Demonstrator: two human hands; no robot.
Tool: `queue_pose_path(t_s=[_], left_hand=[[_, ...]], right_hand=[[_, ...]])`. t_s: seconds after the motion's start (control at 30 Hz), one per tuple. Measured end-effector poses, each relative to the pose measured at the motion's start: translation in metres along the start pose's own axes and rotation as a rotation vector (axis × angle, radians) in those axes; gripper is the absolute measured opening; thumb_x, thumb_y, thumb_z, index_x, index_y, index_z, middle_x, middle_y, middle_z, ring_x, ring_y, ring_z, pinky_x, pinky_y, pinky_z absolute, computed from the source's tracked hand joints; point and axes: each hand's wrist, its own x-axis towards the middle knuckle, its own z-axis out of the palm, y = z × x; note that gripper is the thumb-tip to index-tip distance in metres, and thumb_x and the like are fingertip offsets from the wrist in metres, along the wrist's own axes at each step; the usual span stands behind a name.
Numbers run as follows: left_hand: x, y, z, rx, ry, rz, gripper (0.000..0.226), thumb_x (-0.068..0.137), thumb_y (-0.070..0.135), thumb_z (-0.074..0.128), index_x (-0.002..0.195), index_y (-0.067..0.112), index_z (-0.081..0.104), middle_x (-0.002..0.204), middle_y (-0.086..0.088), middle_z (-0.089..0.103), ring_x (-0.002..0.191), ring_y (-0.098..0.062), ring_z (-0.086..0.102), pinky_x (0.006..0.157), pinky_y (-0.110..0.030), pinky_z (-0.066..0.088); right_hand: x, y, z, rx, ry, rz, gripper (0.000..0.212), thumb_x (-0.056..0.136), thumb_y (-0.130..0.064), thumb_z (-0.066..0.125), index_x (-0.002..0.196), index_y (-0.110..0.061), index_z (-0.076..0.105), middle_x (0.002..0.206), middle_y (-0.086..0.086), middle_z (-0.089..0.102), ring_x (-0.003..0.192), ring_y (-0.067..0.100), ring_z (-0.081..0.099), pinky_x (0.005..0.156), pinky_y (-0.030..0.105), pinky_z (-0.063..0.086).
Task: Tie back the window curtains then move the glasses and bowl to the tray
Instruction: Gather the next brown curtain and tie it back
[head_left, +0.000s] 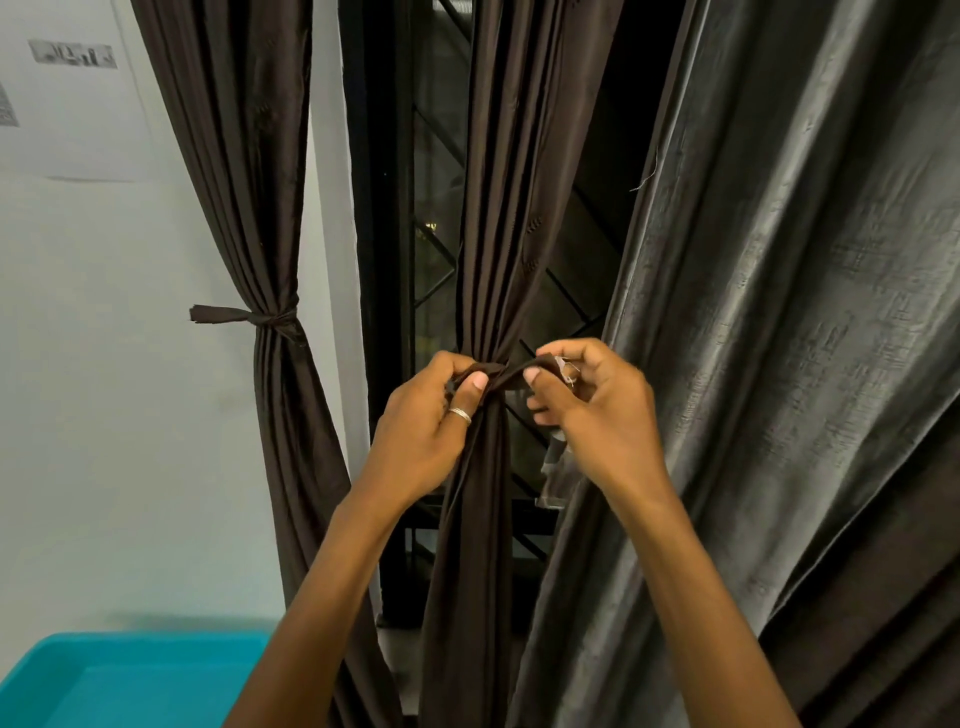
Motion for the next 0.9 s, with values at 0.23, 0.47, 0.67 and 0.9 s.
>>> queue_pose_path(t_s=[0.23, 0.47, 0.67, 0.9], left_hand=[[-0.001, 0.001, -0.003, -0.129, -0.059, 0.027, 0.011, 0.105, 0.041, 0.043, 0.099, 0.038, 0.052, 0.072, 0.004, 0.057, 0.058, -0.004, 0.05, 0.053, -0.015, 0.04], [0.005, 0.003, -0.01, -0.224, -0.087, 0.001, 0.016, 0.106, 0.04, 0.042, 0.094, 0.042, 0.052, 0.065, 0.016, 0.053, 0.056, -0.001, 0.047, 0.054, -0.021, 0.043], [0.008, 0.002, -0.012, -0.345, -0.113, -0.015, 0.015, 0.102, 0.041, 0.045, 0.098, 0.034, 0.058, 0.066, 0.007, 0.054, 0.06, -0.01, 0.056, 0.06, -0.029, 0.058], [0.012, 0.0, -0.012, -0.42, -0.129, -0.027, 0.016, 0.103, 0.036, 0.049, 0.105, 0.034, 0.064, 0.072, 0.004, 0.054, 0.062, -0.01, 0.056, 0.059, -0.031, 0.06]], right_hand=[[0.019, -0.008, 0.022, -0.011, 0.0, -0.162, 0.016, 0.09, -0.02, 0.075, 0.104, -0.024, 0.069, 0.091, -0.008, 0.073, 0.078, 0.012, 0.073, 0.072, 0.032, 0.063], [0.019, 0.01, 0.033, -0.336, 0.132, -0.502, 0.019, 0.092, -0.022, 0.074, 0.109, -0.015, 0.07, 0.109, -0.005, 0.055, 0.076, 0.006, 0.061, 0.066, 0.021, 0.055], [0.017, 0.017, 0.027, -0.448, -0.041, -0.538, 0.039, 0.097, -0.022, 0.055, 0.135, -0.016, 0.063, 0.12, -0.005, 0.049, 0.084, 0.007, 0.058, 0.067, 0.034, 0.056], [0.01, 0.024, 0.024, -0.673, -0.13, -0.6, 0.051, 0.09, -0.021, 0.067, 0.14, -0.022, 0.056, 0.134, -0.006, 0.048, 0.106, 0.008, 0.06, 0.068, 0.032, 0.06]])
